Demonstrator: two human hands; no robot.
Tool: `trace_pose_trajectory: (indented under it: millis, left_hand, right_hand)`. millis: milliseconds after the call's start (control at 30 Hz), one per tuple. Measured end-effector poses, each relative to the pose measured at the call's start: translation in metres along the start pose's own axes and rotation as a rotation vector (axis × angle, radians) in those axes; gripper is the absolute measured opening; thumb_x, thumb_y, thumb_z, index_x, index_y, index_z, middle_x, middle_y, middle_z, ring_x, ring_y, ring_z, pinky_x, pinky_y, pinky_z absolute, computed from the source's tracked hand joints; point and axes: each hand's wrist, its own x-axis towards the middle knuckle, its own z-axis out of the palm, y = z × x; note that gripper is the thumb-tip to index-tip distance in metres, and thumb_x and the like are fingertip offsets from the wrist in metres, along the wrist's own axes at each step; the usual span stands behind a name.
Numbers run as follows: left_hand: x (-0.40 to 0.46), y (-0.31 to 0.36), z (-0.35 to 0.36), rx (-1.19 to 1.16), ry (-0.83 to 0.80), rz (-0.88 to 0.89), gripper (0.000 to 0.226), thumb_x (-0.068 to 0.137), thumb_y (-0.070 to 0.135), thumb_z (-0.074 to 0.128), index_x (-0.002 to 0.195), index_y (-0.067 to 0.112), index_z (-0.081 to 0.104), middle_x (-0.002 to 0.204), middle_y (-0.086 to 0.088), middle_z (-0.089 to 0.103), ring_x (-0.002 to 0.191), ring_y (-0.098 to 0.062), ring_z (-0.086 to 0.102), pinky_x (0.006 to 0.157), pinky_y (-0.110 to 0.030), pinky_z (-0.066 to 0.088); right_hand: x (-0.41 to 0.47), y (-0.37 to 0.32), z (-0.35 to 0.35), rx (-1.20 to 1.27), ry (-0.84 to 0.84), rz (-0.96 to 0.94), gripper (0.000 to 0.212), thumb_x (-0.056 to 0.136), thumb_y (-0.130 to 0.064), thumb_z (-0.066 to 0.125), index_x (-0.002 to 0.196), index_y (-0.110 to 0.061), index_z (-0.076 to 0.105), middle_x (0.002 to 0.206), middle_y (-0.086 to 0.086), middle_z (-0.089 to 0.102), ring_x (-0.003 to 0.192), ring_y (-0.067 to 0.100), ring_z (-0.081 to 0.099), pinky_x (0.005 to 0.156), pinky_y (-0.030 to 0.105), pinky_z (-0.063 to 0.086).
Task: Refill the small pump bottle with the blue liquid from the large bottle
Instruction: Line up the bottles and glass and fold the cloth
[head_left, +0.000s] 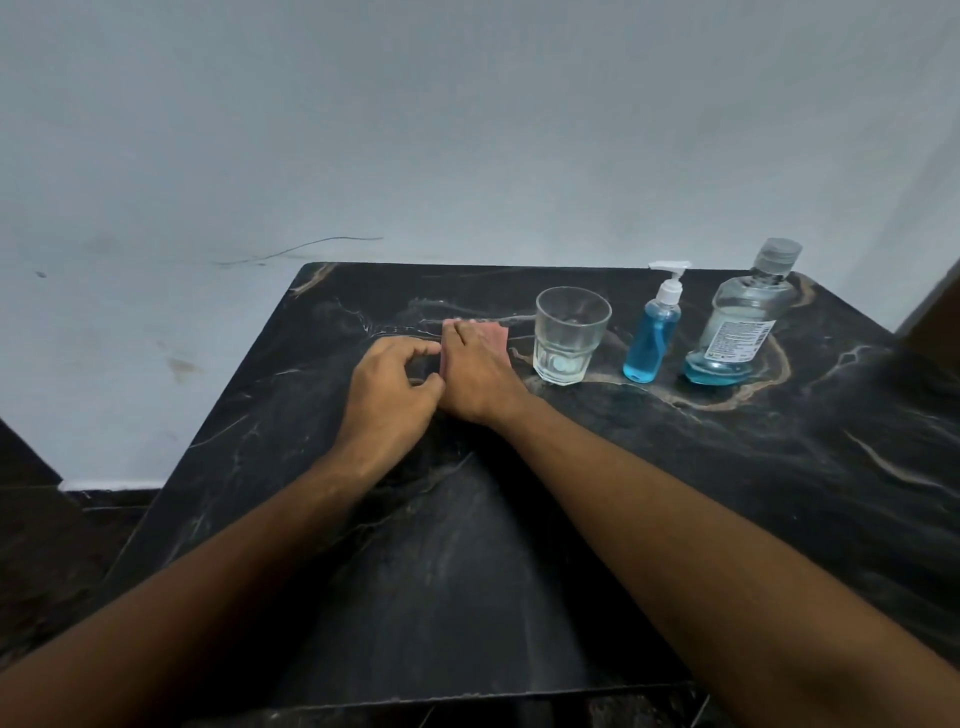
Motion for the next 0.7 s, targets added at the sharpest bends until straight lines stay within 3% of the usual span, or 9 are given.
trace_pose_trajectory:
  millis: [100,167,233,333,533,700]
  left_hand:
    - [0.001,-0.002,-0.002,-0.002,-0.007,0.005,0.030,0.084,0.003,0.068,0.107,0.021,0.076,0.112,0.005,0.065,0.098,-0.001,0.059,0.082,-0.001,0.041]
    - [0.000,-0.003,-0.001,0.004,-0.031,0.014,0.027,0.087,0.007,0.069,0.108,0.021,0.076,0.111,0.008,0.065,0.108,-0.007,0.059,0.096,-0.018,0.047]
    - [-0.003,-0.003,-0.001,-0.002,-0.063,0.025,0.028,0.087,0.009,0.070,0.111,0.021,0.075,0.112,0.007,0.064,0.109,-0.007,0.059,0.100,-0.027,0.048]
    - [-0.009,-0.001,-0.002,0.007,-0.099,0.048,0.033,0.085,0.008,0.071,0.115,0.022,0.074,0.118,0.002,0.065,0.108,-0.008,0.059,0.097,-0.023,0.047]
    - [-0.033,0.010,0.009,-0.030,-0.135,0.056,0.033,0.086,0.004,0.072,0.116,0.019,0.073,0.118,0.004,0.067,0.107,-0.009,0.063,0.087,-0.001,0.040]
    - [-0.050,0.037,0.037,0.059,-0.365,0.173,0.045,0.088,0.010,0.075,0.131,0.010,0.066,0.131,-0.004,0.066,0.123,-0.017,0.060,0.102,-0.013,0.034]
  right_hand:
    - [0.008,0.004,0.011,-0.111,-0.087,0.033,0.083,0.102,-0.048,0.041,0.159,0.001,0.006,0.168,0.018,0.006,0.156,0.027,0.004,0.127,0.040,0.004]
    - [0.007,0.010,0.015,-0.158,-0.106,0.004,0.072,0.107,-0.043,0.031,0.159,0.001,0.008,0.168,0.018,0.006,0.156,0.027,0.005,0.127,0.040,0.005]
    - [0.001,0.013,0.012,-0.148,-0.124,-0.022,0.064,0.108,-0.032,0.031,0.159,0.001,0.011,0.168,0.019,0.008,0.156,0.028,0.006,0.126,0.040,0.006]
    - [-0.020,0.014,0.001,-0.126,-0.167,-0.055,0.063,0.107,-0.026,0.037,0.158,0.001,0.013,0.167,0.021,0.009,0.155,0.031,0.009,0.126,0.043,0.009]
    - [-0.108,0.018,-0.003,-0.081,-0.158,-0.164,0.060,0.107,-0.023,0.035,0.158,0.001,0.015,0.167,0.018,0.010,0.156,0.029,0.007,0.126,0.039,0.005]
    - [-0.154,0.064,-0.034,-0.074,-0.121,-0.169,0.059,0.107,-0.021,0.036,0.160,-0.006,0.016,0.168,0.011,0.015,0.156,0.020,0.011,0.126,0.035,0.008]
